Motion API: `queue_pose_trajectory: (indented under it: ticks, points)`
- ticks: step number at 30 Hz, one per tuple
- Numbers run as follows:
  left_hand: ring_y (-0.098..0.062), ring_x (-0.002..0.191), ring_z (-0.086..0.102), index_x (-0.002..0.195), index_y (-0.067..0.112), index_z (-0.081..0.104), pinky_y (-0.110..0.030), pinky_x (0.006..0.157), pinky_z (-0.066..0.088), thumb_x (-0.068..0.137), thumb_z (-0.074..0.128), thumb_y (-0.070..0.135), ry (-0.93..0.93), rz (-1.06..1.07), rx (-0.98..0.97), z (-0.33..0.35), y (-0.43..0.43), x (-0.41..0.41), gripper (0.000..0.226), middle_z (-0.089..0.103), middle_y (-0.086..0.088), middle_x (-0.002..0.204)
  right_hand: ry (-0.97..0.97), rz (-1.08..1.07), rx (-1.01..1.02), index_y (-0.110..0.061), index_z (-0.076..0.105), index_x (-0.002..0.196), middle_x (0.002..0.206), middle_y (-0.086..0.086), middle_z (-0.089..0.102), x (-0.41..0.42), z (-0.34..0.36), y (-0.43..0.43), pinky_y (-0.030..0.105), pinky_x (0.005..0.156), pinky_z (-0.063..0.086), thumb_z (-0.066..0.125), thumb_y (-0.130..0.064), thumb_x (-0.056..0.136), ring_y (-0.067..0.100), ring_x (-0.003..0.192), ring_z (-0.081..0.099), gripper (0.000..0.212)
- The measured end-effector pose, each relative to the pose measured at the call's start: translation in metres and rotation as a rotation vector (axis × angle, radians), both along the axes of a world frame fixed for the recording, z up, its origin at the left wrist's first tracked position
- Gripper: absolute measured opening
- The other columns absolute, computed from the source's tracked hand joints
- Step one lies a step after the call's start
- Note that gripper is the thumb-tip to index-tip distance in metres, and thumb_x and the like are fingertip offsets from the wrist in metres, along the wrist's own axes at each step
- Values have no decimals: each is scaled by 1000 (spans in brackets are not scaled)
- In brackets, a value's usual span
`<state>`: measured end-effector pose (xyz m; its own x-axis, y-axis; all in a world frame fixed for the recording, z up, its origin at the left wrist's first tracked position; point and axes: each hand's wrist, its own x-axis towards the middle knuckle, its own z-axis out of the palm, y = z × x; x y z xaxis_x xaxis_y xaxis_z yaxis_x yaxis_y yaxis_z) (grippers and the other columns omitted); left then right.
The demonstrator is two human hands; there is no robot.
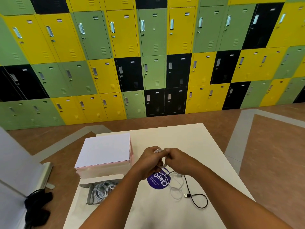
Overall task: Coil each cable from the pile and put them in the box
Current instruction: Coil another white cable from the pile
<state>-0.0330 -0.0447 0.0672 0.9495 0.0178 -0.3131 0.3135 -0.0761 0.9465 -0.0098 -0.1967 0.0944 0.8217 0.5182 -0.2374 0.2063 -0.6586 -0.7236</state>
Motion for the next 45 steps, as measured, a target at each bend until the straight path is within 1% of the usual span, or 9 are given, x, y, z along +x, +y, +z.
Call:
queue_pose_trajectory:
  ticks: [5,13,18,23,27,32,35,38,45]
  points:
    - [-13,49,49,93,3,67,-27,50,44,96,64,37,-152,221,13,-1,-3,3,34,54,-5,60,-83,-153,89,-24,50,133,72,-8,57,3,-4,8,13,45,33,48,-31,103,1,50,50,30]
    - [-16,55,56,78,14,65,-25,49,47,94,66,40,-162,328,138,-4,2,4,31,59,-3,61,-243,-135,0,-20,68,111,69,-12,56,5,-1,7,19,52,35,58,-31,98,5,59,55,20]
    - [-17,51,52,80,9,65,-24,45,42,94,64,29,-182,272,181,0,7,5,24,59,-2,62,-274,-34,-52,-22,72,119,110,-2,74,8,3,4,32,79,52,51,-26,101,14,94,66,28]
    - [-12,51,48,87,11,62,-23,47,42,102,54,31,-223,214,155,2,8,3,27,53,7,54,-347,-36,-35,-21,71,117,104,-3,74,12,0,2,33,76,54,49,-28,104,13,88,65,27]
    - [-8,53,48,94,15,60,-22,52,46,102,50,42,-213,317,106,1,5,5,30,49,3,59,-344,-37,48,-18,67,107,81,-7,61,13,-4,1,32,65,45,46,-24,104,10,72,54,22]
    - [-10,51,43,88,13,58,-25,48,41,104,48,39,-185,382,-74,5,6,5,32,43,3,61,-504,-53,67,-21,75,109,97,-4,57,16,-12,-2,26,74,42,57,-28,100,13,94,48,21]
    - [-8,47,31,83,12,54,-23,44,28,106,46,30,-176,345,-292,14,4,3,30,33,3,57,-541,-169,145,-19,77,105,89,-3,62,15,-12,1,26,69,47,60,-25,99,12,84,57,19]
    - [-8,46,28,79,14,51,-24,47,20,107,45,27,-167,261,-390,22,1,1,31,32,5,55,-372,-291,413,-12,76,98,83,-2,73,12,-10,6,28,69,58,60,-12,97,14,74,68,16]
    - [-6,53,53,96,14,58,-23,52,41,107,42,32,-246,185,-245,27,-9,-2,27,60,6,62,262,-473,956,1,67,97,89,20,75,7,-4,14,36,67,58,62,3,93,32,77,73,7]
